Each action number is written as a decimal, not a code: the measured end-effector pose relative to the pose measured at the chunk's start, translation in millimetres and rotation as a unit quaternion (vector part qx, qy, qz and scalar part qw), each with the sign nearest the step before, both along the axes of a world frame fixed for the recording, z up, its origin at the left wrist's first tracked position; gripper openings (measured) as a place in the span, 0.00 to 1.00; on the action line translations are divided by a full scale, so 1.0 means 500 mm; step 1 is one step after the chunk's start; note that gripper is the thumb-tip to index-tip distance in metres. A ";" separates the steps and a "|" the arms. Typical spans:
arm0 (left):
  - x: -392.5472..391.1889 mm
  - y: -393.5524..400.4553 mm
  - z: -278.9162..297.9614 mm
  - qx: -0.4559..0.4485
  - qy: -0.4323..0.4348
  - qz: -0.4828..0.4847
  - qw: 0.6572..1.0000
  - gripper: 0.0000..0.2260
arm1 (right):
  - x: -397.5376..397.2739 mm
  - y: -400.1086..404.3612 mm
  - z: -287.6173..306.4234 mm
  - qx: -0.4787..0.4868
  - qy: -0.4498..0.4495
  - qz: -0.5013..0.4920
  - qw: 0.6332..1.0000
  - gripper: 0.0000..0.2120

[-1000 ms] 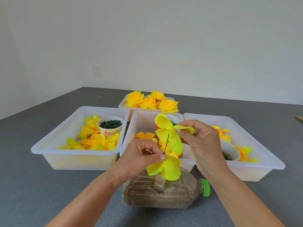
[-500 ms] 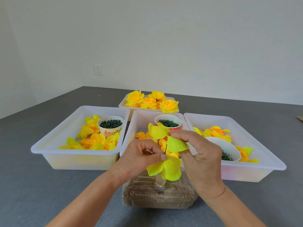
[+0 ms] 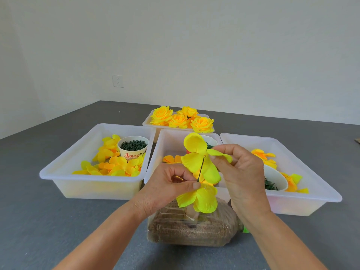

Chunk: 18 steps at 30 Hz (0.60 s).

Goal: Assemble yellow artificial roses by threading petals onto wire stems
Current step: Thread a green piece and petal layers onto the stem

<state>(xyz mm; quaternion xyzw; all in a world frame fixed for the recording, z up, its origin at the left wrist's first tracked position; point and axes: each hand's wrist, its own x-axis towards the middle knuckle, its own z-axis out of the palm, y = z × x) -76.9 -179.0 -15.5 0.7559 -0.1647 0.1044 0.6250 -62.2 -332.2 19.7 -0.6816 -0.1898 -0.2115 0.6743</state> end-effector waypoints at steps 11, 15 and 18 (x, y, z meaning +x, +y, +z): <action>0.001 0.000 -0.001 -0.003 0.004 0.005 1.000 0.07 | -0.014 -0.001 -0.001 -0.013 -0.013 0.031 0.999 0.13; 0.000 0.002 0.000 0.003 -0.003 -0.001 1.000 0.05 | -0.015 -0.005 -0.004 -0.044 -0.047 0.036 0.997 0.14; 0.000 0.003 -0.001 0.002 -0.006 -0.005 1.000 0.06 | -0.020 -0.007 -0.007 -0.070 -0.073 0.020 0.995 0.11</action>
